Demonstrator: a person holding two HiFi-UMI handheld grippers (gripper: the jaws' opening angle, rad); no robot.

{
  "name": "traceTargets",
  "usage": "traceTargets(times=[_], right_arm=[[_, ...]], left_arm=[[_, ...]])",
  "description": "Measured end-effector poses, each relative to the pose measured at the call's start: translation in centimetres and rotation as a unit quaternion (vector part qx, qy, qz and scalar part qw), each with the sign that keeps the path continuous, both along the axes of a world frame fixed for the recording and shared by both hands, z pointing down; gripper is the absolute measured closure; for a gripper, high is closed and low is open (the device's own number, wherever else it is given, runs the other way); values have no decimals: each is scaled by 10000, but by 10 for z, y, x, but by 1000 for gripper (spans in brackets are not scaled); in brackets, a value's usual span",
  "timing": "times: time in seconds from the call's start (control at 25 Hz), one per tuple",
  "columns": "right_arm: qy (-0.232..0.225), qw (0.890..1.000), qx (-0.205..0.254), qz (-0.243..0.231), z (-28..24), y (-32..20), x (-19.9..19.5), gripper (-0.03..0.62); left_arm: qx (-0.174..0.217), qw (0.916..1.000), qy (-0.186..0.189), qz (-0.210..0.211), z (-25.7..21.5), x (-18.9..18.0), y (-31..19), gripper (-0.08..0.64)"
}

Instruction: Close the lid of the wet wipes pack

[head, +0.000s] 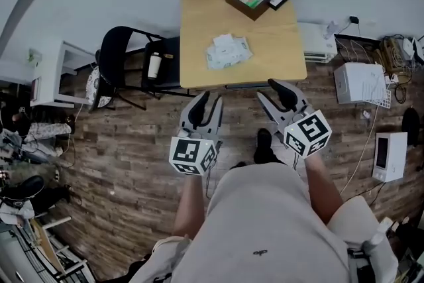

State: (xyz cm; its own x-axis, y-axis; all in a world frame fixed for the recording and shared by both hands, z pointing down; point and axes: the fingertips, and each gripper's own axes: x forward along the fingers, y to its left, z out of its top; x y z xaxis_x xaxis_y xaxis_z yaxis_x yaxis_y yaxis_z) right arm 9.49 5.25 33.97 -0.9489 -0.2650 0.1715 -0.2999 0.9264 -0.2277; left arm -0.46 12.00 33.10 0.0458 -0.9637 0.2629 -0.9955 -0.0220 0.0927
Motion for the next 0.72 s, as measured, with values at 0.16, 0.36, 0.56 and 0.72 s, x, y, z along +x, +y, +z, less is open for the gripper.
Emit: traceTargets(times=[0.16,0.36,0.56,0.72], right_arm=[[-11,9998,-18,-175,5,-23,-1,439],[7,9996,-55,-270,7,-49,-3,439],[39,9993,-136,-335,14,-55,-4,438],[81,9991,-198,-363,21,-57,-8,437]], left_arm=[[-1,9999,-33,-124,2,0,-22,456],[-46,9996,-12,-264,4,-4,-44,456],[-115,9993,-44,-347,10,-7,-48,456],[-169,9991,-6,-376,16,-13,-52,456]])
